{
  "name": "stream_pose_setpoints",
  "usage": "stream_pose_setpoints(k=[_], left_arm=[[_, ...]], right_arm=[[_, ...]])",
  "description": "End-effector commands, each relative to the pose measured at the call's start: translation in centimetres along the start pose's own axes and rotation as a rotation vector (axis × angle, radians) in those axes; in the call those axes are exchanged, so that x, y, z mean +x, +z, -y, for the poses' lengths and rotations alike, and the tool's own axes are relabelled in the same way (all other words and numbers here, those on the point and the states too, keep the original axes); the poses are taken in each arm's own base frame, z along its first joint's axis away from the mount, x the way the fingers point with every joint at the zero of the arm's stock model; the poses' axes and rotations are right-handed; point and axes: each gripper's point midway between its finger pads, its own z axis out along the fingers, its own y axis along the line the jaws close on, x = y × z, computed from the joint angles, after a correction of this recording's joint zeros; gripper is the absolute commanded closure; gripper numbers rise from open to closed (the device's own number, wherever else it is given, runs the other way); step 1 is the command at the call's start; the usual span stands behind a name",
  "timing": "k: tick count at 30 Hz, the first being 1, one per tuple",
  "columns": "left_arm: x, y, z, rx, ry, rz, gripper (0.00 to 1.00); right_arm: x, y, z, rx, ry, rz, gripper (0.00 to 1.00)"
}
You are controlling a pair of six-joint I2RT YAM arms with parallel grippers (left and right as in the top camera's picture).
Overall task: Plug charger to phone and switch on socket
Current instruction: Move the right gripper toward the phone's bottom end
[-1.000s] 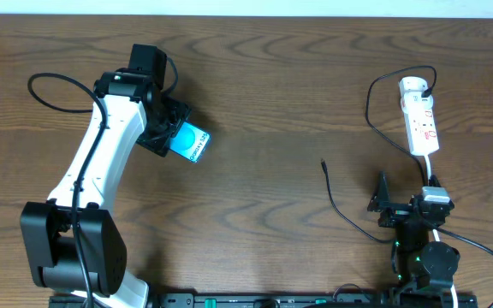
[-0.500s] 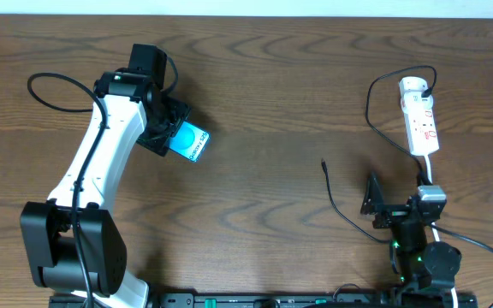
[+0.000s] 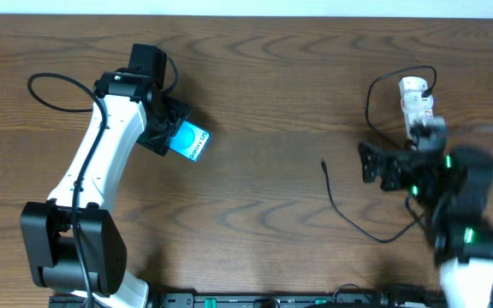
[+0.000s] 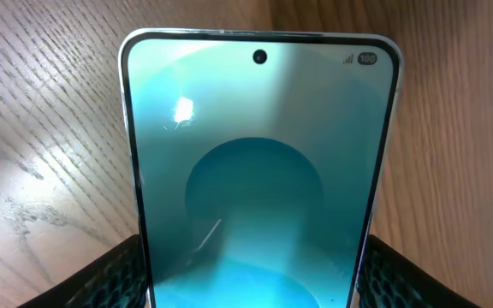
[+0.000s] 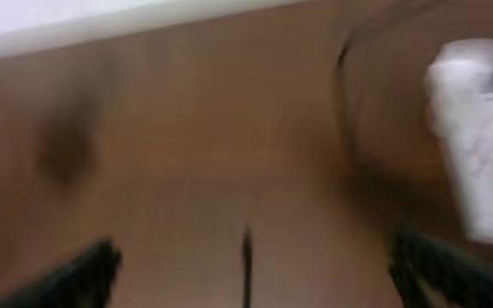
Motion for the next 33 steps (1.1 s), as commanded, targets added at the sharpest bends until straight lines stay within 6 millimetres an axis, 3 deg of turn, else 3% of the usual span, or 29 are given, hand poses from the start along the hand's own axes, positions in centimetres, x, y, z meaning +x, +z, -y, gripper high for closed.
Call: stream_pose_setpoints(k=[1, 4, 11, 17, 25, 30, 33], left_arm=[[-0.2, 0.2, -0.3, -0.015, 0.010, 0.008, 0.93], [-0.2, 0.2, -0.3, -0.015, 0.009, 0.008, 0.93], [-0.2, 0.2, -0.3, -0.015, 0.001, 0.008, 0.93], [-0.2, 0.2, -0.3, -0.015, 0.002, 0.008, 0.93], [-0.1, 0.2, -0.3, -0.013, -0.033, 0.001, 0.93], [0.3, 0.2, -0.5, -0.022, -0.106, -0.014, 0.93], [0.9, 0.2, -0.3, -0.010, -0.126, -0.053, 0.93]], right_arm=[[-1.3, 1.6, -2.1, -0.121, -0.013, -0.120, 0.01], [-1.6, 3.7, -2.8, -0.202, 0.054, -0.213, 0.01], [-2.0, 8.1, -7.0, -0.568, 0.182, -0.267, 0.01], [0.8, 11.5, -9.0, -0.610, 0.214, -0.378, 0.01], [2.7, 13.0, -13.4, -0.656, 0.214, -0.452, 0.01], [3.1, 14.4, -13.8, -0.532, 0.293, -0.461, 0.01], [3.4, 14.9, -13.8, -0.475, 0.318, -0.463, 0.06]])
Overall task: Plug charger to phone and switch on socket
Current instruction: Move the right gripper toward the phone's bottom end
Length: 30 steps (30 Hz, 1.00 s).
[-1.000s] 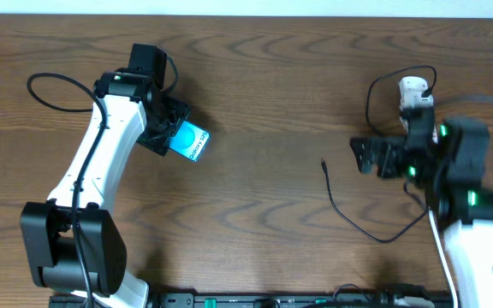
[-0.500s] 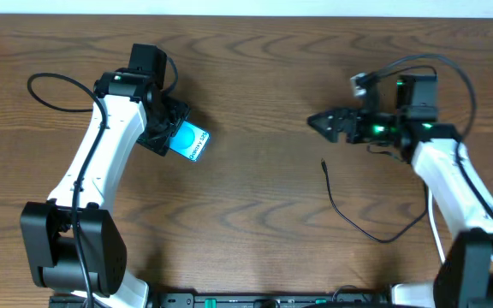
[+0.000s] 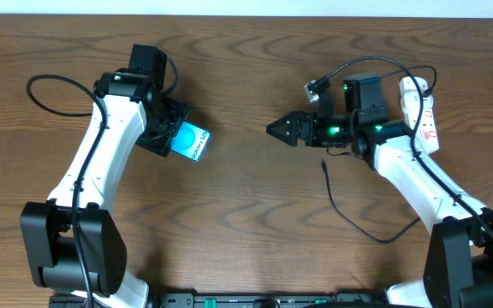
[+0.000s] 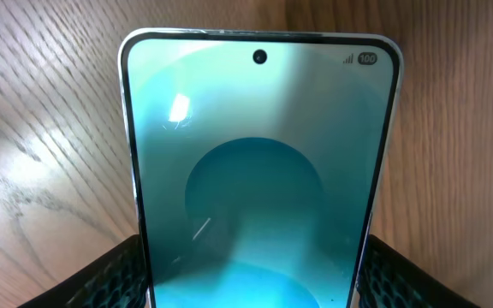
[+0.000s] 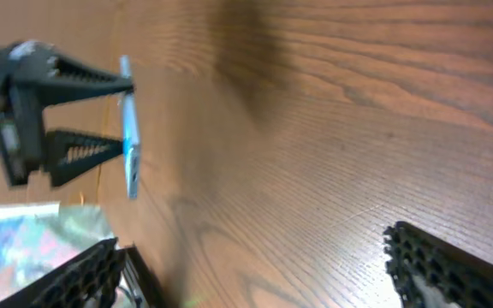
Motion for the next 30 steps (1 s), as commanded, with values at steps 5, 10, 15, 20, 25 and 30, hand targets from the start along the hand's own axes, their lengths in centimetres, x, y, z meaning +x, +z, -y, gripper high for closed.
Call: stream_pose_setpoints(k=[5, 10, 15, 20, 25, 30], left_arm=[[2.1, 0.1, 0.4, 0.022, -0.081, -0.126, 0.93], [3.0, 0.0, 0.7, 0.036, -0.081, -0.180, 0.93], [3.7, -0.2, 0.9, 0.046, -0.082, -0.219, 0.93], [4.2, -0.3, 1.0, 0.054, -0.082, -0.248, 0.93], [4.6, -0.4, 1.2, 0.062, -0.082, -0.274, 0.93], [4.8, -0.5, 1.4, 0.073, -0.079, -0.289, 0.93]], right_arm=[[-0.5, 1.2, 0.9, 0.126, 0.078, 0.044, 0.02], [-0.4, 1.5, 0.8, 0.139, 0.117, 0.051, 0.12], [-0.4, 1.6, -0.2, 0.084, 0.150, 0.038, 0.16], [-0.8, 1.7, -2.4, -0.027, 0.165, 0.027, 0.17], [-0.8, 1.9, -3.1, -0.056, 0.193, 0.021, 0.24], [-0.5, 2.3, -4.0, -0.075, 0.184, 0.012, 0.29]])
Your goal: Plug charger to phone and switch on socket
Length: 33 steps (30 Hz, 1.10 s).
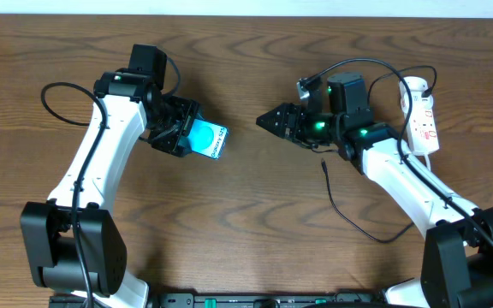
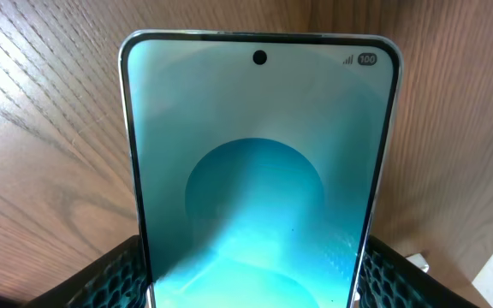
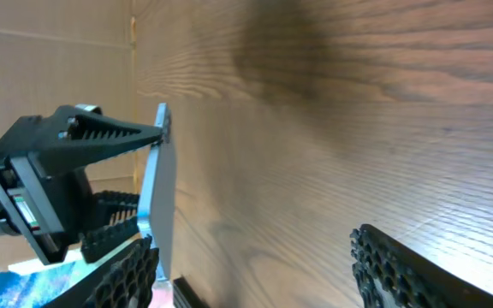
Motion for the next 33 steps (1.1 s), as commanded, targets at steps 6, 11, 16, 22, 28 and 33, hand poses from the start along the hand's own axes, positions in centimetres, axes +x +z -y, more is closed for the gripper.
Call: stream_pose_setpoints(k=[6, 11, 16, 22, 28, 33], left_arm=[[0.4, 0.2, 0.0, 0.001, -0.016, -0.033, 0.93], [0.4, 0.3, 0.1, 0.000, -0.015, -0.025, 0.93], [0.2, 0.6, -0.2, -0.024, -0.018, 0.035, 0.93], [0.2, 1.0, -0.4, -0.051, -0.027, 0.120, 0.93], [0.7, 1.2, -0.2, -0.048, -0.019, 0.126, 0.93], [0.7, 1.2, -0.2, -0.049, -0.023, 0.125, 0.93]], right_arm=[[0.7, 1.1, -2.9, -0.086, 0.003, -0.037, 0.29], [1.3, 1.5, -3.4, -0.090, 0.000, -0.051, 0.32], [1.7, 1.8, -3.6, -0.088, -0.008, -0.058, 0.32], [1.8, 1.9, -3.6, -0.088, -0.009, -0.059, 0.32], [1.7, 1.9, -3.5, -0.082, -0.013, -0.055, 0.32], [2.0, 2.2, -3.5, -0.068, -0.025, -0.054, 0.32]])
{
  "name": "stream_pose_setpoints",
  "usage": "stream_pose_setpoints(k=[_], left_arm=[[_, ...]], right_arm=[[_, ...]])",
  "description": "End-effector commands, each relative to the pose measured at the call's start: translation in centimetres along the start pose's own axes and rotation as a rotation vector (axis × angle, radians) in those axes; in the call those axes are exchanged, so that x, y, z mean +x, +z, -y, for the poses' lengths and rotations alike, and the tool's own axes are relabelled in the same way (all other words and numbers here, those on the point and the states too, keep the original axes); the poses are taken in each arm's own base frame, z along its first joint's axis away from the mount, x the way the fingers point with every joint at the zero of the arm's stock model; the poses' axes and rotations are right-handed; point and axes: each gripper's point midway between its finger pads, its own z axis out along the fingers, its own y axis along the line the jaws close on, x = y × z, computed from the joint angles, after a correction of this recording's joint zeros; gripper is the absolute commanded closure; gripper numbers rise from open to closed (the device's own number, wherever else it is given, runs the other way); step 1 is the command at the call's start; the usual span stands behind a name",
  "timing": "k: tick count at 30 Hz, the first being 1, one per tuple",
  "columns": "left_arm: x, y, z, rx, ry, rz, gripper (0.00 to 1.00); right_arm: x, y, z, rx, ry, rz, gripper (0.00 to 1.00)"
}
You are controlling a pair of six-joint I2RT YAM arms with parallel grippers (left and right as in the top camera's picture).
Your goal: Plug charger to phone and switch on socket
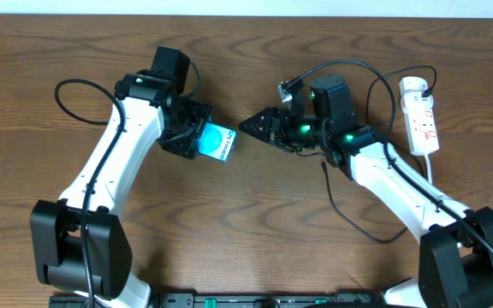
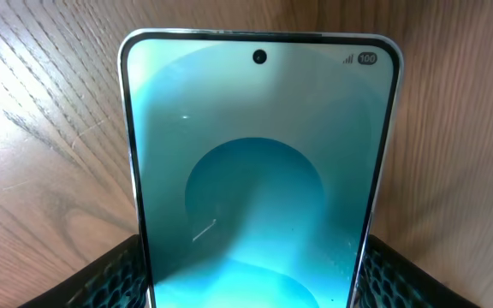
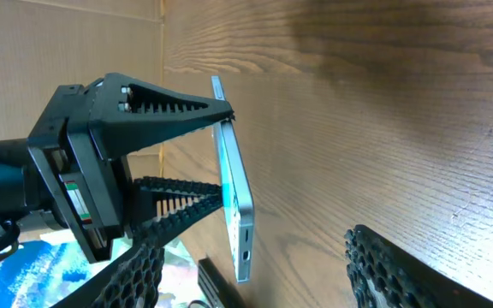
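Note:
My left gripper (image 1: 200,139) is shut on the phone (image 1: 220,144), whose lit teal screen fills the left wrist view (image 2: 259,171). A finger (image 2: 114,274) presses on each long side. In the right wrist view the phone (image 3: 234,197) shows edge-on, with the charging port on its lower end. My right gripper (image 1: 251,127) is open and empty, pointing left, just right of the phone. The black charger cable (image 1: 349,218) lies on the table, with its plug end (image 1: 324,164) loose behind the right gripper. The white power strip (image 1: 422,115) lies at the far right.
The wooden table (image 1: 255,248) carries little else. The cable loops from the power strip down past my right arm (image 1: 392,184). My left arm's own cable (image 1: 80,94) arcs at the upper left.
My left gripper has carried the phone a little further right. The right gripper has come further left, so its open fingers now stand close to the phone's port end.
My left gripper held the phone at the left throughout. The right gripper was first near the power strip, then at mid-table pointing left. The phone then stood a little further right, and now the two grippers nearly meet. The cable plug has stayed on the table.

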Motion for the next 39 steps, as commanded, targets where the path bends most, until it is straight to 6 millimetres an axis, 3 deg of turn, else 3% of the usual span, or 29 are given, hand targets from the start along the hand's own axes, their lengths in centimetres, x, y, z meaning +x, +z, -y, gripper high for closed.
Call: stream_pose_setpoints(k=[1, 30, 39], left_arm=[[-0.3, 0.3, -0.2, -0.013, -0.017, 0.014, 0.93], [3.1, 0.6, 0.3, 0.001, -0.018, -0.089, 0.93], [3.3, 0.6, 0.4, 0.002, -0.057, -0.091, 0.93]], right_arm=[[0.1, 0.6, -0.5, 0.006, -0.022, -0.002, 0.32], [0.7, 1.3, 0.1, 0.060, -0.028, 0.006, 0.33], [1.0, 1.7, -0.1, 0.064, -0.035, 0.002, 0.33]])
